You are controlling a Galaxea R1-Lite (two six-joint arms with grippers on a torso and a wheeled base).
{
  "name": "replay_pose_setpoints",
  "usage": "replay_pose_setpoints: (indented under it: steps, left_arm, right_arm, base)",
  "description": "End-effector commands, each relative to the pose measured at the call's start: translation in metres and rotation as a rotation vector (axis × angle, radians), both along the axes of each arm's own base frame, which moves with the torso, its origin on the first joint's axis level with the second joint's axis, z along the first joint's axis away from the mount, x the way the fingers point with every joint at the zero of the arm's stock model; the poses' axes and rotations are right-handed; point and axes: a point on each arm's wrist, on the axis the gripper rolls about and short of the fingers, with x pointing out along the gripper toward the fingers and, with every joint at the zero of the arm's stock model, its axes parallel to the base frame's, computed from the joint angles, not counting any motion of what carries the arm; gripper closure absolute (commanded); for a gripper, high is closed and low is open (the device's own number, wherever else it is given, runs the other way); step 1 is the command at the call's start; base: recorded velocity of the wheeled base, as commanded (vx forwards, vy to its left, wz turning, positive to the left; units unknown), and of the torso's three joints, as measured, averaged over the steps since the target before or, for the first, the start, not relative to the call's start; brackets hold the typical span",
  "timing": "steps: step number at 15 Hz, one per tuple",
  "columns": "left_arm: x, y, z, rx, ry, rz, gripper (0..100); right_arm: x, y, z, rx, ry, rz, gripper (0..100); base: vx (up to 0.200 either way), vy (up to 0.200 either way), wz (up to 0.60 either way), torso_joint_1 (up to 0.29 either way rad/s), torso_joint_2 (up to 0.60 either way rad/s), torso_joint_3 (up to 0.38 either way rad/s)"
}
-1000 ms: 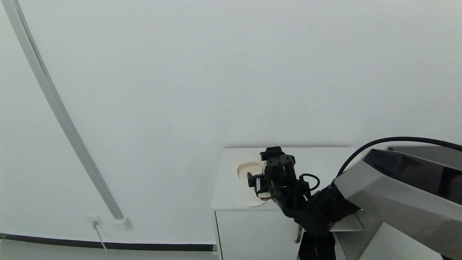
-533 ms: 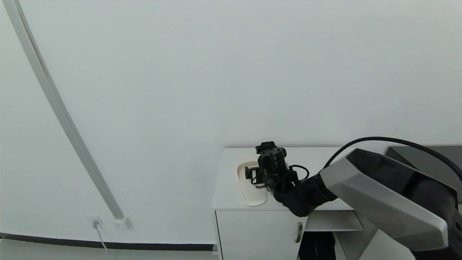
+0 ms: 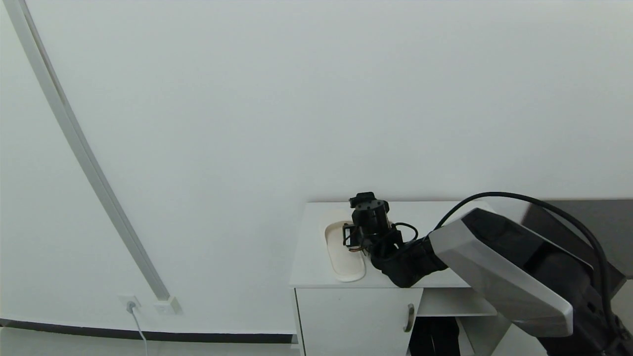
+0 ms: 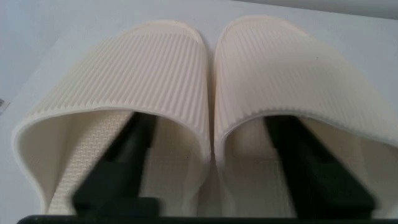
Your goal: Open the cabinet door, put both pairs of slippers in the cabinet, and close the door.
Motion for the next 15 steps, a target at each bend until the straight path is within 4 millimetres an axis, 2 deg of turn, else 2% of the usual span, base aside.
replay_pose_setpoints:
  steps: [1, 5, 6, 8, 10, 12, 15]
  left_arm:
    - [0.000, 0.000, 0.000, -0.001, 0.001, 0.000, 100]
    - [0.000, 0.000, 0.000, -0.001, 0.001, 0.000, 100]
    - [0.000, 0.000, 0.000, -0.001, 0.001, 0.000, 100]
    - [0.000, 0.000, 0.000, -0.001, 0.001, 0.000, 100]
    - [0.000, 0.000, 0.000, -0.001, 0.001, 0.000, 100]
    - [0.000, 0.000, 0.000, -0.002, 0.001, 0.000, 100]
    - [0.000, 0.000, 0.000, -0.001, 0.001, 0.000, 100]
  right_arm:
    - [0.000, 0.001, -0.002, -0.003, 0.002, 0.002, 100]
    - [-0.001, 0.001, -0.001, 0.001, -0.001, 0.002, 100]
    - [-0.002, 0.001, 0.003, 0.008, -0.009, 0.002, 100]
    - [-0.009, -0.004, 0.025, 0.024, -0.026, 0.002, 100]
    - [-0.030, -0.018, 0.062, 0.040, -0.054, 0.007, 100]
    - [-0.059, -0.035, 0.086, 0.038, -0.077, 0.040, 100]
    - [-0.114, -0.066, 0.096, 0.031, -0.070, 0.143, 100]
  base:
    - [0.000, 0.000, 0.00, 0.000, 0.00, 0.000]
    - [0.000, 0.000, 0.00, 0.000, 0.00, 0.000]
    - [0.000, 0.000, 0.00, 0.000, 0.00, 0.000]
    - [0.000, 0.000, 0.00, 0.000, 0.00, 0.000]
    - [0.000, 0.000, 0.00, 0.000, 0.00, 0.000]
    - [0.000, 0.000, 0.00, 0.000, 0.00, 0.000]
    - [0.000, 0.000, 0.00, 0.000, 0.00, 0.000]
